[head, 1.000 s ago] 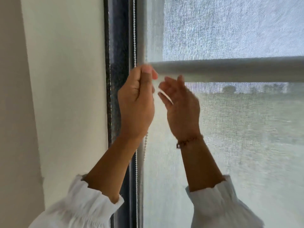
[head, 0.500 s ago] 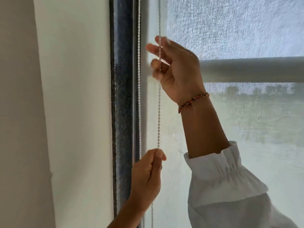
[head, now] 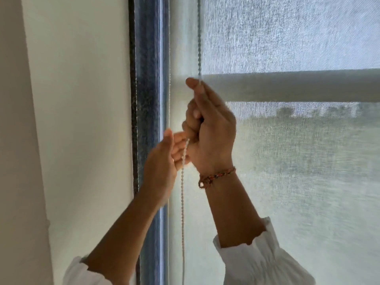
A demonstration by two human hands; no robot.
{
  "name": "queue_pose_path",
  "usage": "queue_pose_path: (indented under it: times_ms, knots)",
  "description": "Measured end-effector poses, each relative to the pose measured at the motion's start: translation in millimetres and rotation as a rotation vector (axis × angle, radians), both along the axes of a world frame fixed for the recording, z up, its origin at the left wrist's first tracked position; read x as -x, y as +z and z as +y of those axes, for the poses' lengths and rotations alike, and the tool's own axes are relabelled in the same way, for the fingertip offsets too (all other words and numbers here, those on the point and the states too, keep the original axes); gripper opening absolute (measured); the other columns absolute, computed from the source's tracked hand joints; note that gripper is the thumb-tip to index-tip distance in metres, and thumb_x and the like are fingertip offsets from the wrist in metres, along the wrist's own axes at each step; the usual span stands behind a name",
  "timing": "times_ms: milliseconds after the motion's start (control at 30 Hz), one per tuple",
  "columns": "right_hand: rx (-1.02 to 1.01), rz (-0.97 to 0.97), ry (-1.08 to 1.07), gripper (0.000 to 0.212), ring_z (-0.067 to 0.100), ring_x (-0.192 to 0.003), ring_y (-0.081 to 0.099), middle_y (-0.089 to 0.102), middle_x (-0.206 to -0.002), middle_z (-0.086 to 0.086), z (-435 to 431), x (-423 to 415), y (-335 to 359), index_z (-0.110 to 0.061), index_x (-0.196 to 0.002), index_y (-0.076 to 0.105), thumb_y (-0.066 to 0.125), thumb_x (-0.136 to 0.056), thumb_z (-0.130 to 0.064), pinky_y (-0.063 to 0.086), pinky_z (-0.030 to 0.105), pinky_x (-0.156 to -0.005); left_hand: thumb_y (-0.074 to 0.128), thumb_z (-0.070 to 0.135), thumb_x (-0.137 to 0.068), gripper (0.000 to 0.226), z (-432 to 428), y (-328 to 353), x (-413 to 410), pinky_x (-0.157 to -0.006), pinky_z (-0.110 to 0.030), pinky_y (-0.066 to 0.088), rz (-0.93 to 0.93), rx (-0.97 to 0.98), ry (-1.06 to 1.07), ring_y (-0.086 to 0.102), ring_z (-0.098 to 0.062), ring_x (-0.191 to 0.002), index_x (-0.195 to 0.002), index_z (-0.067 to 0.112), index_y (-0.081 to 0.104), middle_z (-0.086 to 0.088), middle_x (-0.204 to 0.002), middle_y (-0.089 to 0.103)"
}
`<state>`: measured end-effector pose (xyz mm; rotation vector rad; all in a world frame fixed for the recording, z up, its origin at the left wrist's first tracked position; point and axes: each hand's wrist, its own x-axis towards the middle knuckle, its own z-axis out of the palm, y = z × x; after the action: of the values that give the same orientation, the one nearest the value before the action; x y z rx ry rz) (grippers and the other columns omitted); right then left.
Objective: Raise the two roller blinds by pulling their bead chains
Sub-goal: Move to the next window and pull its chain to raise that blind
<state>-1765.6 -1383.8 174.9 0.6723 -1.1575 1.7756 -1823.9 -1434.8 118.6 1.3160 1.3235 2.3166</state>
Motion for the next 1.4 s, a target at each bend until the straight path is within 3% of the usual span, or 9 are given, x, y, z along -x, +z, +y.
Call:
queue_pose_path:
  times_ms: [300, 400, 467, 567, 733, 833, 900, 1000, 1400]
  knots:
    - [-0.006, -0.091, 0.001, 0.018, 0.002, -0.040, 0.022, 0.030, -0.049, -0.009, 3, 3, -52, -0.010, -0.091, 0.069, 0.051, -0.089, -0.013, 0.023, 0.012, -0.035, 0.030, 0.021, -0.099, 0.029, -15, 95, -5, -0.074, -0.019, 0.053, 0.155, -0.193, -0.111, 0.065, -0.015, -0.098, -0.109, 0.011, 0.055, -0.004, -0.109, 0.065]
    - [-0.022, -0.137, 0.001, 0.019, 0.001, -0.040, 0.023, 0.031, -0.048, -0.010, 1, 4, -69, -0.012, -0.090, 0.070, 0.052, -0.085, -0.015, 0.024, 0.012, -0.036, 0.034, 0.018, -0.099, 0.024, -19, 116, -15, -0.063, -0.021, 0.053, 0.143, -0.172, -0.134, 0.068, -0.012, -0.076, -0.107, 0.010, 0.055, -0.002, -0.095, 0.068]
    - [-0.028, -0.172, 0.006, 0.019, 0.001, -0.040, 0.023, 0.032, -0.048, -0.011, 0, 6, -80, -0.014, -0.088, 0.070, 0.052, -0.084, -0.017, 0.024, 0.012, -0.036, 0.037, 0.018, -0.097, 0.022, -16, 121, -20, -0.044, -0.017, 0.039, 0.096, -0.134, -0.084, 0.051, -0.006, -0.050, -0.105, 0.010, 0.056, 0.005, -0.071, 0.058]
    - [-0.058, -0.216, -0.008, 0.020, 0.003, -0.041, 0.022, 0.031, -0.049, -0.011, 0, 9, -94, -0.015, -0.088, 0.071, 0.051, -0.085, -0.019, 0.023, 0.014, -0.038, 0.038, 0.021, -0.097, 0.026, -6, 112, -22, -0.034, -0.016, 0.022, 0.065, -0.130, 0.047, 0.026, -0.002, -0.038, -0.094, 0.014, 0.063, 0.012, -0.049, 0.036]
    - [-0.137, -0.238, -0.025, 0.022, 0.006, -0.045, 0.024, 0.031, -0.052, -0.006, 2, 14, -95, -0.018, -0.092, 0.071, 0.050, -0.087, -0.020, 0.024, 0.018, -0.044, 0.041, 0.019, -0.097, 0.031, -7, 102, -31, -0.033, -0.017, 0.017, 0.162, -0.326, 0.117, 0.019, -0.003, -0.036, -0.072, 0.018, 0.059, 0.012, -0.040, 0.030]
    - [-0.283, -0.236, -0.159, 0.024, 0.010, -0.053, 0.047, 0.055, -0.058, -0.007, 14, 17, -86, -0.020, -0.085, 0.073, 0.051, -0.089, -0.028, 0.040, 0.023, -0.056, 0.039, 0.015, -0.098, 0.033, -14, 100, -29, -0.035, -0.018, 0.016, 0.221, -0.397, 0.123, 0.016, -0.005, -0.037, -0.070, 0.017, 0.055, 0.012, -0.041, 0.026]
    - [-0.231, -0.218, -0.237, 0.030, 0.015, -0.068, 0.061, 0.070, -0.071, -0.004, 24, 16, -71, -0.020, -0.077, 0.074, 0.053, -0.087, -0.040, 0.047, 0.029, -0.068, 0.038, 0.012, -0.097, 0.034, -20, 97, -24, -0.036, -0.018, 0.015, 0.244, -0.425, 0.164, 0.014, -0.007, -0.039, -0.067, 0.018, 0.054, 0.011, -0.041, 0.025]
    - [-0.051, -0.130, -0.247, 0.037, 0.020, -0.073, 0.063, 0.070, -0.071, 0.004, 36, 10, -35, -0.009, -0.079, 0.071, 0.046, -0.091, -0.034, 0.048, 0.032, -0.071, 0.039, 0.015, -0.096, 0.034, -26, 88, -18, -0.036, -0.018, 0.017, 0.279, -0.435, 0.217, 0.016, -0.006, -0.037, -0.065, 0.021, 0.053, 0.012, -0.040, 0.025]
    - [-0.086, -0.092, -0.076, 0.022, 0.027, -0.076, 0.068, 0.064, -0.094, 0.016, 3, 7, 61, 0.004, -0.104, 0.056, 0.045, -0.095, -0.014, 0.057, 0.040, -0.081, 0.044, 0.043, -0.085, 0.025, -5, -37, 3, -0.038, -0.016, 0.022, 0.297, -0.124, 0.221, 0.025, -0.001, -0.037, -0.067, 0.037, 0.060, 0.014, -0.041, 0.034]
